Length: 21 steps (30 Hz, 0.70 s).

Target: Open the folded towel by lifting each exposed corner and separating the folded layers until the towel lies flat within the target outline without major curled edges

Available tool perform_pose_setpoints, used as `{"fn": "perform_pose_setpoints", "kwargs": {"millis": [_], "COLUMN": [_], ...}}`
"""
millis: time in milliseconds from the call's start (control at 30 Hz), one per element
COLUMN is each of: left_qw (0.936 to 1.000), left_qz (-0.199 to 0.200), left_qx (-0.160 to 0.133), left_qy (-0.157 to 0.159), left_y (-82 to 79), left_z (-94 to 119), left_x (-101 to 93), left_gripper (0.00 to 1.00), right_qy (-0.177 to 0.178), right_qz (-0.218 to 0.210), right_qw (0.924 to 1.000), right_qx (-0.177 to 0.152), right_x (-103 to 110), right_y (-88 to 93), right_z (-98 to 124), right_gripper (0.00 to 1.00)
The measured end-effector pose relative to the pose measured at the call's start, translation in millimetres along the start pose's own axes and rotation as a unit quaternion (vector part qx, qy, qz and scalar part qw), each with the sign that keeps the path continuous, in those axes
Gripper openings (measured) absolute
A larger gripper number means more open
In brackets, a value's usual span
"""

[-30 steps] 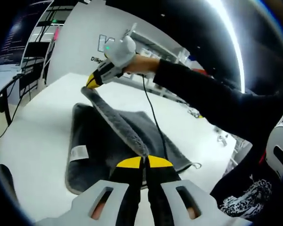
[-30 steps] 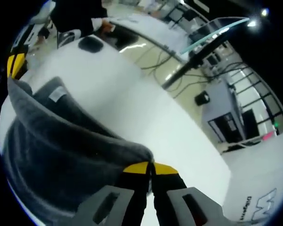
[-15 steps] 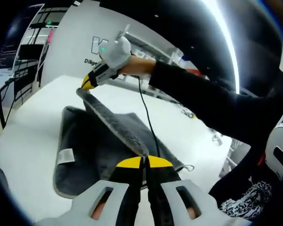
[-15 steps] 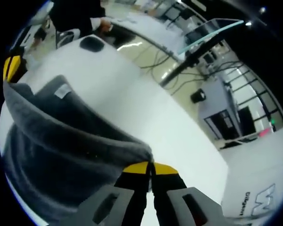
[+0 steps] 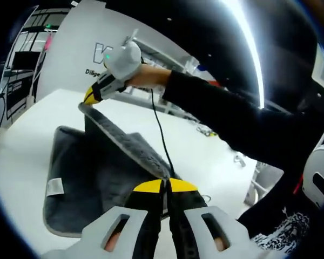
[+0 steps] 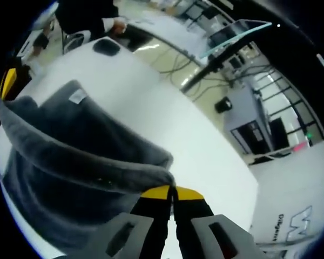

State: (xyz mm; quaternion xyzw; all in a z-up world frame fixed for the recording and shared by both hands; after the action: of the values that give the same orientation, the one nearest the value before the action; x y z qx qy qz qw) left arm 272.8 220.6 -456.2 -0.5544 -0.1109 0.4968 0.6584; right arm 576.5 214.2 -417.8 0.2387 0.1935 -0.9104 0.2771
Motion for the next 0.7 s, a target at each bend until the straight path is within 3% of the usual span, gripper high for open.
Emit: {"fn": "perform_pose_setpoints", "kwargs": {"millis": [700], "left_qw": [0.9984], "left_qz": [-0.031], "left_qx": [0.011], "left_qy": [0.046], "left_y": [-10.9], "left_z": [-30.3], "left_x": [-30.2], "left_gripper": [0.0], "right_qy": [0.02], "right_qz": [-0.031], "right_qw": [0.9991], "right_qx": [0.019], "right_x": [16.3], "right_y": [36.4], "right_z": [30.3], "right_gripper": [0.0]}}
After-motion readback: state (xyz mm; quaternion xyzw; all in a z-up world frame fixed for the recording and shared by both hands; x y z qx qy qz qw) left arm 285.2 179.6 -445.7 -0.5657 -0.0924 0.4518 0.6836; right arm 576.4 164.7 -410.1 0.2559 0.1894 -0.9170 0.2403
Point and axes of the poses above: the point that each gripper's makers call its tool centre point, and the gripper's own axes: z roughly backward along the fingers, x roughly to its left, y roughly out of its underside, the point moved 9 cm from there along z, roughly backward along the fingers, and after that the axes turned 7 degrees about x, right-handed, at the moved point
